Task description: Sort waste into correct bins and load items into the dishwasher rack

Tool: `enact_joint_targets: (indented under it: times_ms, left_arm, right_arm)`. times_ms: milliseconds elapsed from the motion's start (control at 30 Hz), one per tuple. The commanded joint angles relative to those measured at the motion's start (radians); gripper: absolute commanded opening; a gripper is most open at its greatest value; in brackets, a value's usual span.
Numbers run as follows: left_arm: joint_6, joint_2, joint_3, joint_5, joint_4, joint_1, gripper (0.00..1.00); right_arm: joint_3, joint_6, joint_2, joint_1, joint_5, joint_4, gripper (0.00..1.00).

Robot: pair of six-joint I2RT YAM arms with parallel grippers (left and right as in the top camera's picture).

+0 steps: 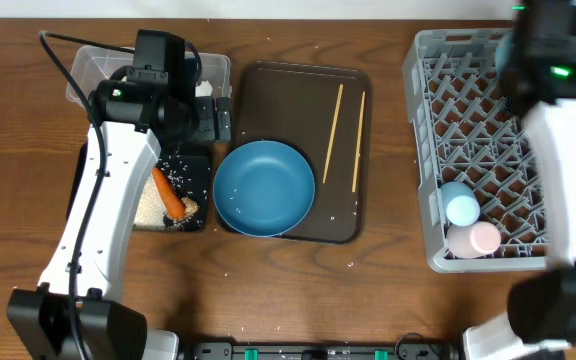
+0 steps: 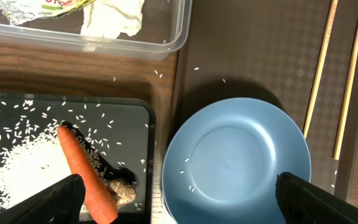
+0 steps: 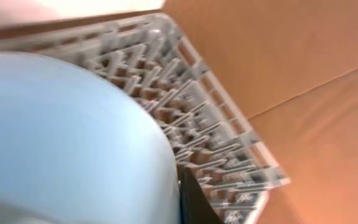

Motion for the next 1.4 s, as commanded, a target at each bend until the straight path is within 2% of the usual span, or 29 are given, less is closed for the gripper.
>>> enact_joint_targets:
  times_ms: [0,133,233,467,733,1367]
  left_arm:
    - [0.010,0.005,0.003,0.003,-0.004,-0.002,0.98]
    - [0.010,0.005,0.003,0.003,-0.004,-0.002,0.98]
    - [0.009,0.005,0.003,0.003,-0.004,-0.002,0.98]
    - [0.010,0.005,0.003,0.003,-0.004,-0.002,0.98]
    - [0.010,0.005,0.003,0.003,-0.004,-0.002,0.98]
    - [0.010,0.005,0.003,0.003,-0.004,-0.002,0.98]
  right_arm:
    - [-0.005,-0.137,0.096,0.056,0.349,0.045,0.01]
    - [-0.005,-0.246,0.212,0.085,0.532,0.140,0.01]
    - [-0.005,-0.256,0.282,0.089,0.609,0.206,0.01]
    - [-0.005,-0.256,0.363,0.061,0.561,0.300,0.01]
    - [-0.006,-0.225,0.374,0.052,0.506,0.343,0.01]
    - [-0.014,-0.146,0.387,0.045,0.370,0.297,0.01]
